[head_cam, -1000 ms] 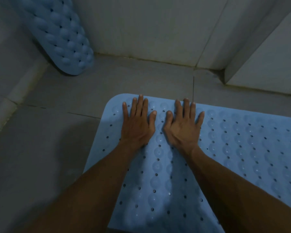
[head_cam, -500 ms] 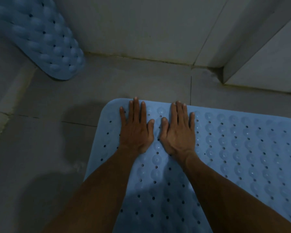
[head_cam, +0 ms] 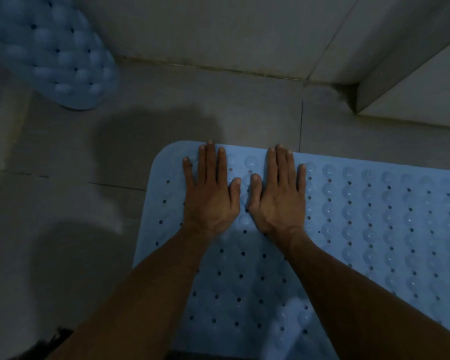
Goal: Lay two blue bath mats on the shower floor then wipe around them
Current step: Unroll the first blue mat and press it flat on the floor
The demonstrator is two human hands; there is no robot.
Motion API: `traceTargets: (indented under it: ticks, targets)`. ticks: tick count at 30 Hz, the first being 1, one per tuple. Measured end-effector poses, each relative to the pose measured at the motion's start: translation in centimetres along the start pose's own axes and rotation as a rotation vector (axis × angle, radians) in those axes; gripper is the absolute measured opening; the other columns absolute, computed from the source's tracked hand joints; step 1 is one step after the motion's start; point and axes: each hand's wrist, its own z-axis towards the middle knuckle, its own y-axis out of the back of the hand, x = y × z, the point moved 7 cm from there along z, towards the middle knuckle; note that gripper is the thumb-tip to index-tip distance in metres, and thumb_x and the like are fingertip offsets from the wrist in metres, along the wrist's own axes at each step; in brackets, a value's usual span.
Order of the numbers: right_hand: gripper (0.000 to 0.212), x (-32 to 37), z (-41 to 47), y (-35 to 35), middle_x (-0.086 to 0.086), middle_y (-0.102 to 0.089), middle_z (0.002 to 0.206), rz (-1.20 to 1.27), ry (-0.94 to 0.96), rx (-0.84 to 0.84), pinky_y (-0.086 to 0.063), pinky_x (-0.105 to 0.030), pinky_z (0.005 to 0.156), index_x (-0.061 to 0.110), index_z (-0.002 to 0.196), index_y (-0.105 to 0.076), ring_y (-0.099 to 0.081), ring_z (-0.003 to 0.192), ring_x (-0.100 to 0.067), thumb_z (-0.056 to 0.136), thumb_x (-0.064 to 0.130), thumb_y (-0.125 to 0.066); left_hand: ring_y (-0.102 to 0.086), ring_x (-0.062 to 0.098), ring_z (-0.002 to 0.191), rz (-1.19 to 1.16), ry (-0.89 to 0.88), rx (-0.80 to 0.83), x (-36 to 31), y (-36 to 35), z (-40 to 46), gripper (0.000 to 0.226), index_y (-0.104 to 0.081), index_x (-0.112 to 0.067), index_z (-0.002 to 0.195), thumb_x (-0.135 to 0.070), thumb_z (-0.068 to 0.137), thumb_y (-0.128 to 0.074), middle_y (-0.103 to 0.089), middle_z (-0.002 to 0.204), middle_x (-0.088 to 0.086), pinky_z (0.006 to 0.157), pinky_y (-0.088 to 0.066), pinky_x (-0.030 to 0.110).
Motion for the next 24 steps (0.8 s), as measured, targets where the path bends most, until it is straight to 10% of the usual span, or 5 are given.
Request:
traceTargets:
  ticks: [24]
  targets:
    - [0.069, -0.10, -0.27, -0.11, -0.001, 0.002, 0.167, 0.020, 0.032, -0.007, 0.006, -0.045, 0.123, 0.016, 0.159, -0.001, 0.008, 0.152, -0.014, 0.101, 0.052, -0.011, -0.009, 0.032, 0.148, 0.046, -0.021, -0.052, 0.09, -0.53, -0.22, 0.071, -0.015, -0.004, 0.153, -0.047, 0.097, -0.016, -0.010, 0.160, 0.019, 0.117, -0.001, 0.058]
